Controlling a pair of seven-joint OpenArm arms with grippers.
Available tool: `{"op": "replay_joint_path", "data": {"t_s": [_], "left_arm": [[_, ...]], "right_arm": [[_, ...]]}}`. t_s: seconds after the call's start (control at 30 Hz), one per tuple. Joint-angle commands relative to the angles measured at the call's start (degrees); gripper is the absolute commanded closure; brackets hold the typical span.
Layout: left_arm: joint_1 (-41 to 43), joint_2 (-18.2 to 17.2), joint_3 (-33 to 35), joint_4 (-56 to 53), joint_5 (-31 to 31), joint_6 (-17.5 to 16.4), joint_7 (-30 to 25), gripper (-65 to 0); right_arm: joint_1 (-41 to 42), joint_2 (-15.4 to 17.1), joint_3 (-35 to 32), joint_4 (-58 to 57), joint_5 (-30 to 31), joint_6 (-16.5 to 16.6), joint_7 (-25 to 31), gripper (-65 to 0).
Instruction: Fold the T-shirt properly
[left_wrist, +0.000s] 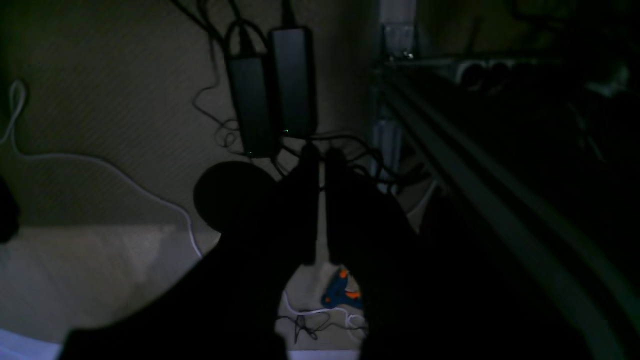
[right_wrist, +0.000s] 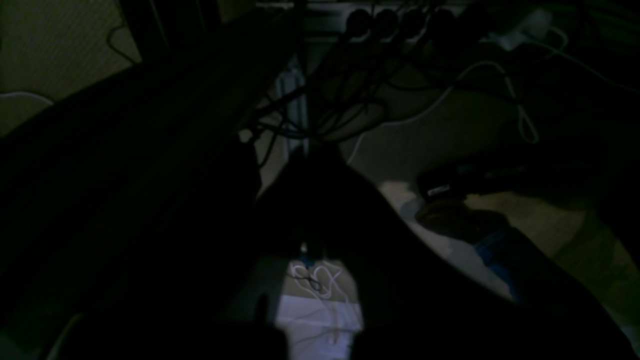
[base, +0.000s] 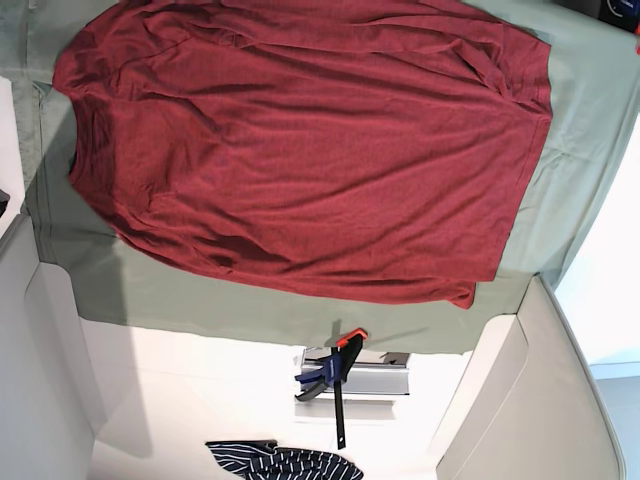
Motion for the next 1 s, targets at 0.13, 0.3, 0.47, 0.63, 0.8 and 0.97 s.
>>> {"op": "replay_joint_path", "data": {"t_s": [0.13, 0.3, 0.47, 0.63, 0.8, 0.97], "left_arm": [[-0.28, 0.13, -5.55, 0.9, 0.0, -0.31, -0.37, -6.1], [-0.26, -0.07, -9.51, 1.18, 0.04, -6.16, -0.13, -6.1], [1.09, -0.07, -9.62, 2.89, 1.57, -6.91, 2.71, -6.1], [7.78, -0.7, -9.62, 12.94, 1.53, -6.91, 6.27, -6.1], [16.9, -2.86, -9.62, 26.29, 1.55, -6.91, 6.75, -6.1], [25.81, -6.14, -9.62, 38.64, 2.05, -6.62, 8.41, -6.1]], "right_arm": [[0.0, -0.17, 0.13, 2.03, -0.15, -0.07, 0.22, 0.0], [-0.15, -0.15, 0.13, 4.55, -0.46, -0.07, 0.22, 0.0], [-1.86, -0.13, 0.11, 8.87, -5.53, -0.52, 0.2, 0.0], [-6.95, 0.31, 0.11, 14.49, -6.6, -0.9, 0.0, 0.0], [-13.44, 2.25, 0.11, 20.37, -6.62, -0.9, 0.0, 0.0], [-20.61, 6.36, 0.11, 28.92, -6.6, -0.9, -0.48, 0.0]]}}
